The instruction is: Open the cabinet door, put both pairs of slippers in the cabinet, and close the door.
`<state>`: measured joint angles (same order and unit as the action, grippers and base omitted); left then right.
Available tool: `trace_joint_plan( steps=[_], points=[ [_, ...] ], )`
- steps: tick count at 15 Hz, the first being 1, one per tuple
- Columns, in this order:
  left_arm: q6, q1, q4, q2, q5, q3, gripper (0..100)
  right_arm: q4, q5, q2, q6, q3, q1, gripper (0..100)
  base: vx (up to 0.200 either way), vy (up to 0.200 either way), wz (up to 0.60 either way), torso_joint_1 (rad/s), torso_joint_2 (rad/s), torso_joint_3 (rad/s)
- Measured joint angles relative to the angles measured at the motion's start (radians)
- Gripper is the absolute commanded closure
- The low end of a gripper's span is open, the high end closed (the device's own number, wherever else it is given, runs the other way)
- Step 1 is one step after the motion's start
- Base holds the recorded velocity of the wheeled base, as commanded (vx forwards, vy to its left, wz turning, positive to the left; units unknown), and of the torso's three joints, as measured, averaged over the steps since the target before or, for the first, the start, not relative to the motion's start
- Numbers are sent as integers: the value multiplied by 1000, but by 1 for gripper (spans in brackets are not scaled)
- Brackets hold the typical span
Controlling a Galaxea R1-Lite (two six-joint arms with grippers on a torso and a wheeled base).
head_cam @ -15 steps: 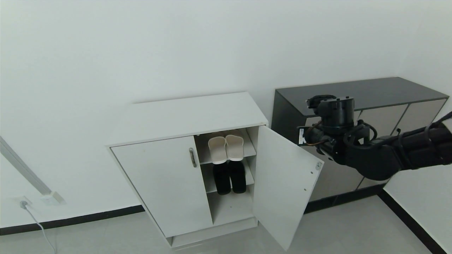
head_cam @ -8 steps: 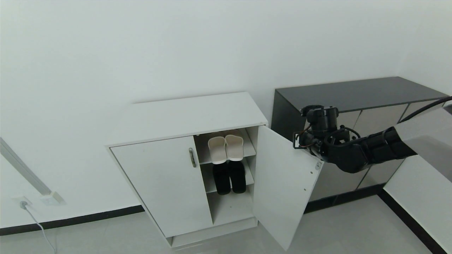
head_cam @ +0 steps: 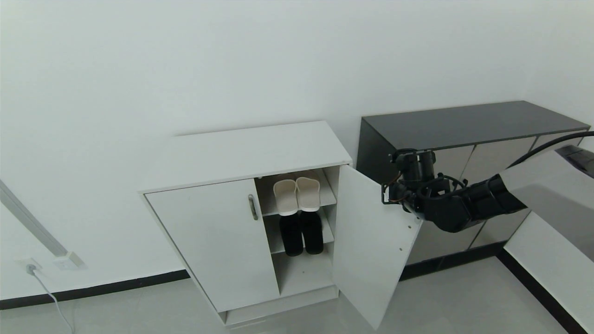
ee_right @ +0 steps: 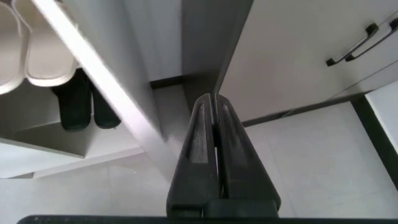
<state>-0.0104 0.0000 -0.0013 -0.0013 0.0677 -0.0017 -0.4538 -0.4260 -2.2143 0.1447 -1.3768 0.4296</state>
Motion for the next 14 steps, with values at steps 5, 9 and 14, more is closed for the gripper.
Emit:
trace_joint_plan(
  steps=[5,9,14],
  points=[
    [0,0,0,0,0,0,100,46,0,24,58,18,80,100,0,0,0,0,0,0],
    [0,0,0,0,0,0,100,41,0,62,74,50,182,100,0,0,0,0,0,0],
    [0,0,0,0,0,0,100,33,43,140,70,124,228,100,0,0,0,0,0,0]
  ],
)
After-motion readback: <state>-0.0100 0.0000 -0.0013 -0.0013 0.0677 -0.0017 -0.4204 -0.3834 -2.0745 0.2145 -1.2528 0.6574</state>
